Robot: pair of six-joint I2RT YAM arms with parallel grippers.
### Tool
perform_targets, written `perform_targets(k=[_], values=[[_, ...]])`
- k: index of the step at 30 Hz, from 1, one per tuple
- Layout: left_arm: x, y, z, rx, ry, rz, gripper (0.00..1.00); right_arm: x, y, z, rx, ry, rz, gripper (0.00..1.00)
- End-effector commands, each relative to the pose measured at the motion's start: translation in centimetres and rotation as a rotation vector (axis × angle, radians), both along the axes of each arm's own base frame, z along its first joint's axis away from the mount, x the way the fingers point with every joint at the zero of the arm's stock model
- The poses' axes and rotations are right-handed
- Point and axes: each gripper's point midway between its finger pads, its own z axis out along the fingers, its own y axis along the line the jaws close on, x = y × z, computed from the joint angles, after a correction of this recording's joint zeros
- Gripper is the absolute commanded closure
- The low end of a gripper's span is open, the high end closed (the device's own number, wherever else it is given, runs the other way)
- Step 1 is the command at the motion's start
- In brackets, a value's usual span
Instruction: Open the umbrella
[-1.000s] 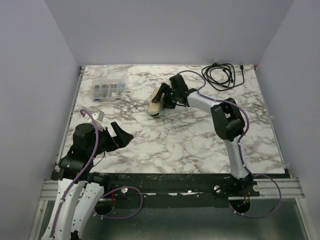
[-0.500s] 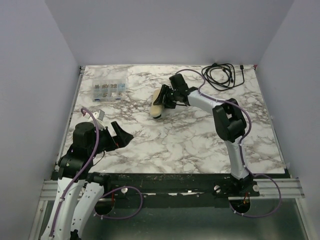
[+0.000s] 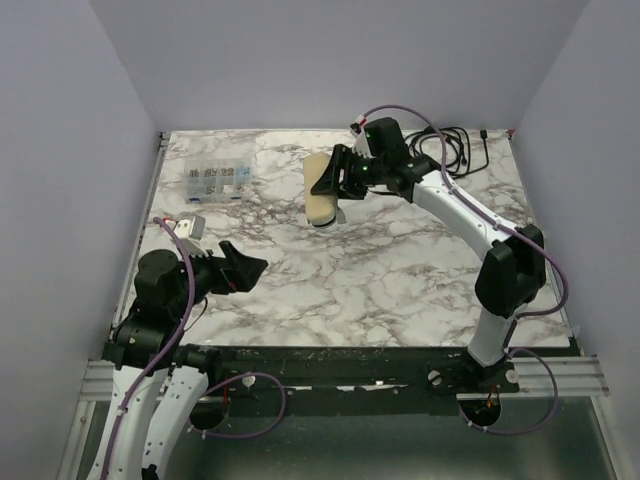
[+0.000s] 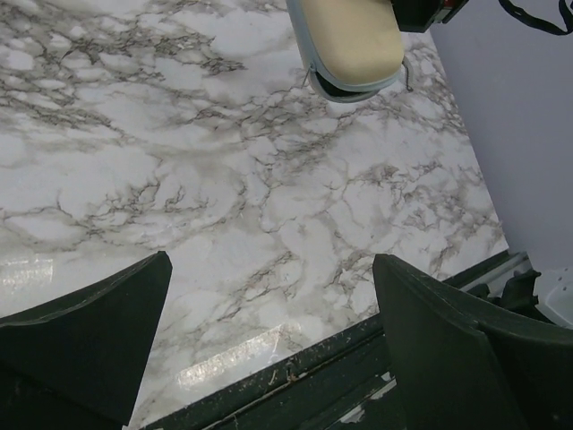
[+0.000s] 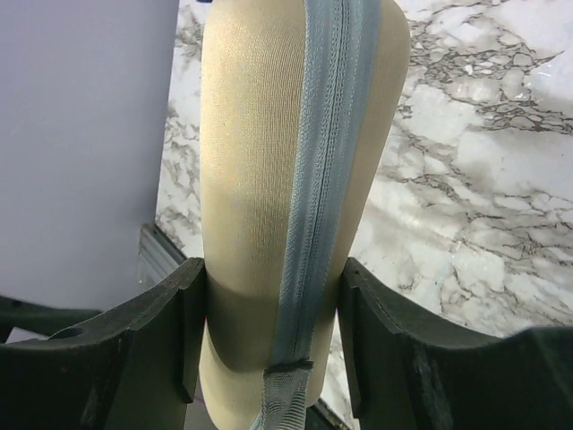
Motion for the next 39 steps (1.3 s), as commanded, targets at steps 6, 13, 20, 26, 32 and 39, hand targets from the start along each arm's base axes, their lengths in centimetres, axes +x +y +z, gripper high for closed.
perform_targets(k=[6, 13, 20, 26, 32, 39], values=[[1.2, -3.5, 3.7, -0.064, -0.313, -0.228, 0.02, -5.8, -2.2, 5.8, -0.047, 0.075, 0.107, 0.93], [1.6, -6.9, 3.5, -0.029, -0.336, -0.400, 0.07, -9.0, -4.0, 6.2, -0.081, 0.212, 0.078, 0.99], [0.6, -10.2, 3.3, 0.001, -0.491, -0.571, 0.12, -11.2, -4.5, 7.4, -0.066, 0.317, 0.074, 0.99], [-0.2, -12.8, 3.7, -0.008, -0.561, -0.695, 0.16, -11.7, -4.7, 9.0, -0.066, 0.316, 0.085, 0.99], [0.1, -14.4, 4.3, -0.016, -0.562, -0.743, 0.26, -12.0, -4.6, 10.7, -0.035, 0.299, 0.087, 0.99], [0.2, -15.7, 5.4, -0.037, -0.580, -0.775, 0.29, -12.3, -4.4, 11.6, -0.004, 0.291, 0.098, 0.99]])
